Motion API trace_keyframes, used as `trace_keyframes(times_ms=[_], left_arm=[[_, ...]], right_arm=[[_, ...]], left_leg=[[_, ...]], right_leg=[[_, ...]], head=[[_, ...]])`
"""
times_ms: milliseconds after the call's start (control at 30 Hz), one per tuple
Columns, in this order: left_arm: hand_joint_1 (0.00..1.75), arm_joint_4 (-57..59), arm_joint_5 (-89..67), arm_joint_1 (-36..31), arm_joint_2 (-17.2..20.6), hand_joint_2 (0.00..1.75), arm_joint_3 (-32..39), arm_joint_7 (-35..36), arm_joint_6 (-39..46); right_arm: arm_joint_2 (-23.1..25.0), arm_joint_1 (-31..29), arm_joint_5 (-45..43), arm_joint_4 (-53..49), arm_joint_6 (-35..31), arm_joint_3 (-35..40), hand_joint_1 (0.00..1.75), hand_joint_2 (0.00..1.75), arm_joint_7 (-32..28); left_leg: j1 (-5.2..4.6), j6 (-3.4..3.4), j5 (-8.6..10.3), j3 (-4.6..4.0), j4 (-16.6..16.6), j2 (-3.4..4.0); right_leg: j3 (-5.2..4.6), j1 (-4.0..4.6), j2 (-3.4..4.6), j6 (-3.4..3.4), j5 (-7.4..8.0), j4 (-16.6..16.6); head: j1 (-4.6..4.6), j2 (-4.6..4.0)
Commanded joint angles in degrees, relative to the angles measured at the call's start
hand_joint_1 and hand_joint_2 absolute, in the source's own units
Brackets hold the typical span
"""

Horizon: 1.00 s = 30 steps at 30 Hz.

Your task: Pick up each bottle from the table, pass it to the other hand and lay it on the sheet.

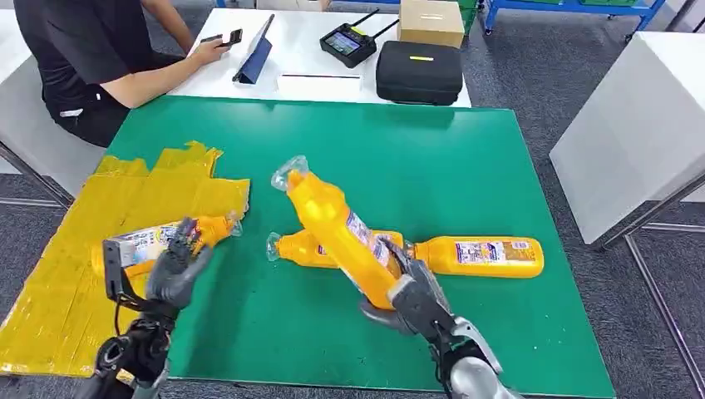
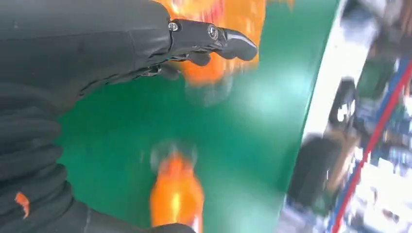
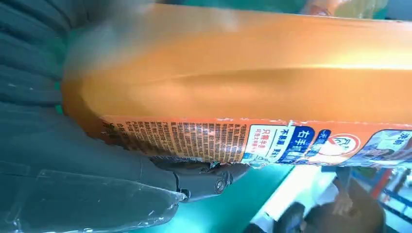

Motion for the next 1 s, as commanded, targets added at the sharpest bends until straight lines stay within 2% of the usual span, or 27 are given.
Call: trace_keyframes(times_ms=[33,333,633,733,767,867,1000], left_arm=[[0.0,-6.6,0.8,-4.2,-2.0,1.75,-13.8,1.7,-0.5],[0.0,-6.7,1.2,-4.3,-1.6,1.75,-14.2,1.7,-1.3],[0.0,-13.7,1.4,-4.3,-4.7,1.75,-18.3,3.9,-3.0],[0.0,-15.3,1.6,-4.1,-5.9,1.75,-18.1,5.1,-3.2],[0.0,-16.5,1.9,-3.7,-6.6,1.75,-17.5,5.4,-3.6],[0.0,-18.3,1.7,-3.1,-7.6,1.75,-16.1,6.9,-1.8],[0.0,-18.5,1.9,-2.8,-7.8,1.75,-13.6,6.7,0.3]], right_arm=[[10.1,-9.9,1.6,12.6,-0.5,2.3,1.75,1.75,2.0],[10.1,-9.5,1.6,12.3,-0.4,2.2,1.75,1.75,2.1],[16.0,-11.6,6.0,14.3,1.4,3.7,1.75,1.75,5.5],[17.1,-11.9,8.7,17.9,2.3,6.7,1.75,1.75,6.6],[18.3,-11.0,10.5,21.3,4.9,9.1,1.75,1.75,8.1],[21.4,-10.5,13.7,28.5,2.6,14.7,1.75,1.75,4.8],[23.6,-11.5,18.0,30.0,2.6,20.6,1.75,1.75,5.4]], left_leg=[[0.04,0.07,0.03,-0.02,0.0,0.0],[-0.01,0.1,-0.03,0.1,0.0,-0.02],[0.0,0.11,-0.09,-0.01,0.1,0.01],[0.0,0.1,-0.07,0.0,0.0,0.02],[0.02,0.09,-0.02,-0.07,0.0,0.0],[0.01,0.11,-0.13,0.21,0.0,0.0],[0.07,0.06,-0.08,0.01,0.0,0.0]], right_leg=[[-0.01,0.06,0.0,-0.17,0.02,0.0],[0.14,0.03,-0.02,-0.26,-0.06,0.0],[0.0,0.05,-0.02,-0.3,-0.09,0.1],[0.02,0.05,-0.02,-0.27,-0.07,0.1],[-0.02,0.05,-0.05,-0.19,-0.03,0.0],[0.24,0.06,-0.05,-0.35,-0.12,0.0],[0.02,0.1,-0.1,-0.27,-0.08,0.0]], head=[[0.0,0.0],[0.0,0.0],[0.02,0.0],[0.0,0.0],[0.0,0.0],[0.02,0.0],[0.0,0.0]])
